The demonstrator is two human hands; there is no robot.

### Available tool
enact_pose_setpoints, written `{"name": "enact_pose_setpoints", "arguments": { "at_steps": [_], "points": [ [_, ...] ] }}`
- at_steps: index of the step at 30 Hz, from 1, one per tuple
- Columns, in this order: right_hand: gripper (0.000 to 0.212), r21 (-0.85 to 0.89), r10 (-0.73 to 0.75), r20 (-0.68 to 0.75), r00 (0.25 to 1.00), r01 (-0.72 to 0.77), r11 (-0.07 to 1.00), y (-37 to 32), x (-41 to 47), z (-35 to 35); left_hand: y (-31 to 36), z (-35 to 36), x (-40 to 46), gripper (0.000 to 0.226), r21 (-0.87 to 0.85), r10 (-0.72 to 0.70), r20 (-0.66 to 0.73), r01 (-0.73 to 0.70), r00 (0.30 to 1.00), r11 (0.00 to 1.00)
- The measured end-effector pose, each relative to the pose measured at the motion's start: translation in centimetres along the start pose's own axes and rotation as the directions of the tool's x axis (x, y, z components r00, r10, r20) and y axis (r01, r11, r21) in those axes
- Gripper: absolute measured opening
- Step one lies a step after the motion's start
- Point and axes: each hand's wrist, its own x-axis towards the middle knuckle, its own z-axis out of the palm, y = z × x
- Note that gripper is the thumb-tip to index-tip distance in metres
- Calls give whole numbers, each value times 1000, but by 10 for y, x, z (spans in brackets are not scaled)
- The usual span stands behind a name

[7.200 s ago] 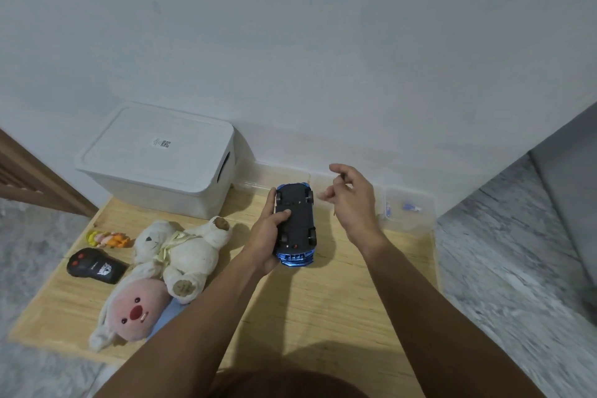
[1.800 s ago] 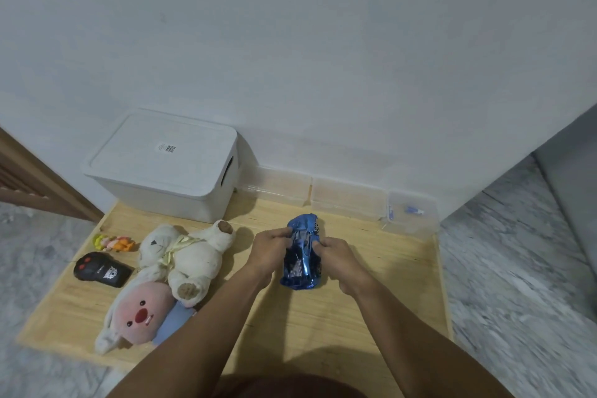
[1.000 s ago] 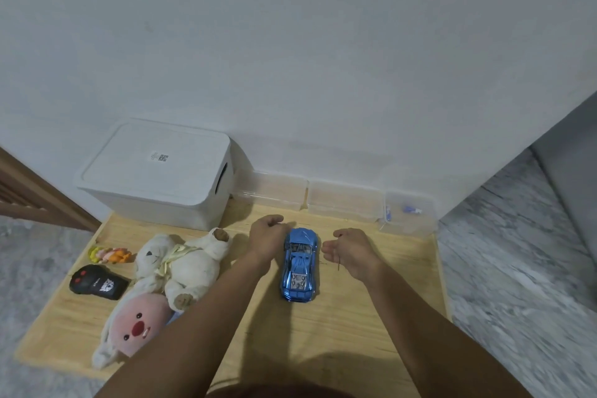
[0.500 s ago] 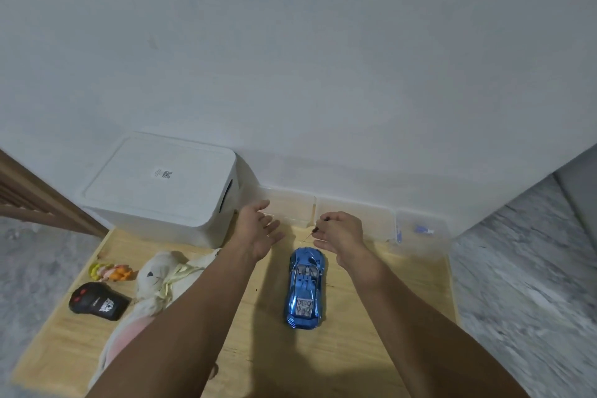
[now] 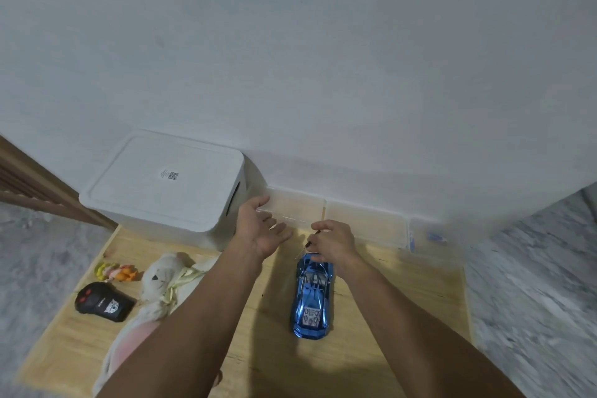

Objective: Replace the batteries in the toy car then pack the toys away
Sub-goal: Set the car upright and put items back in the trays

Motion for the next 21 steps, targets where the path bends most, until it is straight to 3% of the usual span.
{"name": "enact_pose_setpoints", "arguments": {
  "at_steps": [4,9,13,16,19,21],
  "points": [
    [15,196,44,-127,991,-19,980,-1,1,2,5,2,1,55,100,15,5,-16,1000,995],
    [9,430,189,-118,975,-122,895,-12,-2,1,15,10,0,60,189,70,1,-69,998,980],
    [20,530,229,-47,972,-170,831,-22,-5,4,20,15,-4,69,213,86,61,-97,994,972],
    [23,488,184,-24,983,-149,860,-28,-9,7,20,12,-6,67,257,105,74,-121,992,959],
    [13,395,172,-98,980,-120,911,-26,-10,7,17,5,-5,51,397,174,24,-169,984,902],
    [15,129,30,-253,967,3,992,-18,-5,7,12,-2,-2,44,537,281,-26,-224,959,813]
  ]
}}
